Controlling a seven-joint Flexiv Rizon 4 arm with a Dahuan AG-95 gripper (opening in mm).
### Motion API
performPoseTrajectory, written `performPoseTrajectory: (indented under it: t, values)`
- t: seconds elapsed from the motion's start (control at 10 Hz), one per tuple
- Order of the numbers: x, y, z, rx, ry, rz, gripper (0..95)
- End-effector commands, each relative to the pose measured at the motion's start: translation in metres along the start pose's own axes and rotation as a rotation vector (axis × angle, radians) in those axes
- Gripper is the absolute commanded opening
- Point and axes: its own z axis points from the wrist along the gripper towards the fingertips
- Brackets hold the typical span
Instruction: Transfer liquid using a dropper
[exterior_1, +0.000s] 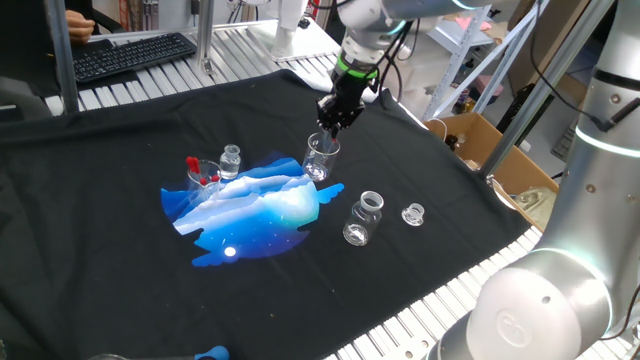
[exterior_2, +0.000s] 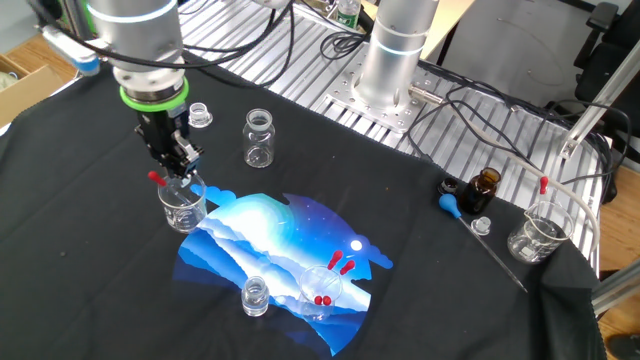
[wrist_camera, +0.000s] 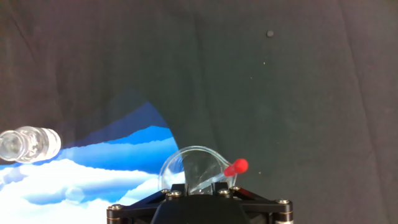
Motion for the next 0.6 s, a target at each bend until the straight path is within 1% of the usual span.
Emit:
performPoseTrajectory:
  t: [0.1, 0.3, 0.6]
  values:
    - [-0.0019, -0.0004, -0.0013, -0.033, 0.029, 0.014, 19.0]
    - [-0.0035, 0.0001, -0.0046, -0.034, 0.034, 0.019, 19.0]
    - [-0.0085, 0.0002, -0.0113, -0.033, 0.042, 0.050, 19.0]
